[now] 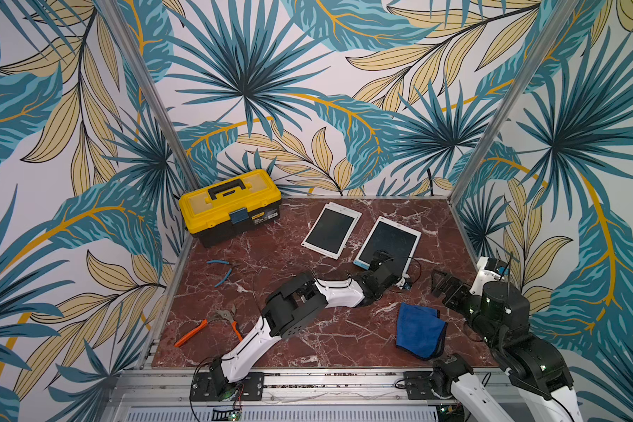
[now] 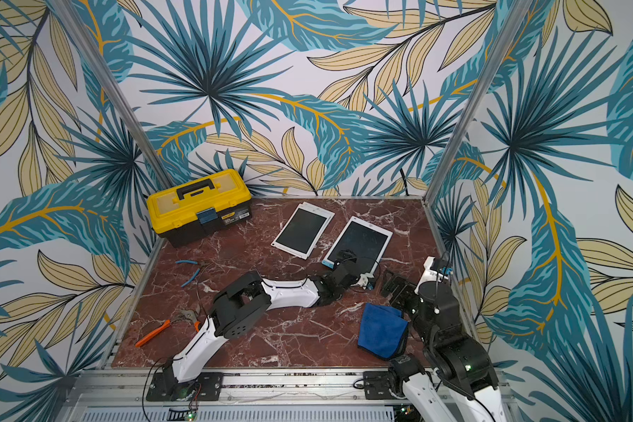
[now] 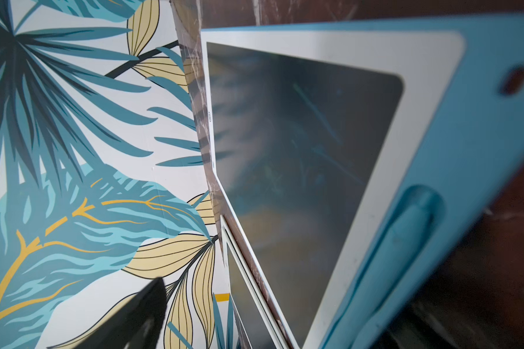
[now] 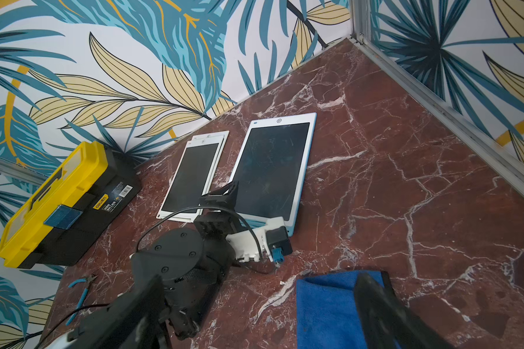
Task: Wipe the drawing tablet
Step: Place the drawing tablet at the center of the board, then reset both arms
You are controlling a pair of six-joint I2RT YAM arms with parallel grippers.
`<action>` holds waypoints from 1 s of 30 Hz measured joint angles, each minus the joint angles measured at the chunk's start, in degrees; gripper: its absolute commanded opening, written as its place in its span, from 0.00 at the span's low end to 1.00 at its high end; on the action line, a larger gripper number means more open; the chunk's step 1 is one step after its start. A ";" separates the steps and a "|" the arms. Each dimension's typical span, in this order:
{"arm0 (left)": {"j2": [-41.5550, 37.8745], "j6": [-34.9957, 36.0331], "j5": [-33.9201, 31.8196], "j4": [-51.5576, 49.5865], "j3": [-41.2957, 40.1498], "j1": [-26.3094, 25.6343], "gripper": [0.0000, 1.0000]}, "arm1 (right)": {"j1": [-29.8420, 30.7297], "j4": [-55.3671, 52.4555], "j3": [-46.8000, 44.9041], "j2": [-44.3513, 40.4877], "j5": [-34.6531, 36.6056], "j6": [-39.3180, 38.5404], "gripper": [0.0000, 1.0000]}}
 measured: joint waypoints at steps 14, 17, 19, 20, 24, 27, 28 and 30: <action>-38.03 -25.27 8.81 -2.56 -25.53 -6.97 1.00 | 0.00 1.33 -1.14 2.54 1.86 0.22 0.99; -48.76 -40.24 23.45 -5.40 -28.61 3.17 1.00 | 0.00 4.74 -1.66 6.91 6.64 -2.12 1.00; -54.29 -48.72 30.84 -5.31 -30.84 14.16 1.00 | 0.00 9.97 -3.50 11.08 11.02 -5.84 0.99; -56.57 -51.45 32.57 -5.27 -32.22 19.39 1.00 | 0.00 13.53 -5.07 13.27 13.49 -8.20 0.99; -62.73 -56.78 33.16 -4.61 -39.32 27.71 1.00 | 0.07 33.00 -15.37 20.59 22.51 -18.97 0.99; -64.46 -61.27 35.08 -2.73 -44.92 33.40 1.00 | 0.04 48.85 -23.02 29.29 27.23 -24.96 0.99; -64.50 -63.08 35.01 -2.16 -46.53 37.07 0.99 | -0.02 54.18 -25.03 32.83 27.89 -26.67 0.99; -64.22 -67.10 32.35 -0.94 -49.40 44.30 1.00 | -0.11 63.63 -27.34 39.52 28.37 -29.42 0.99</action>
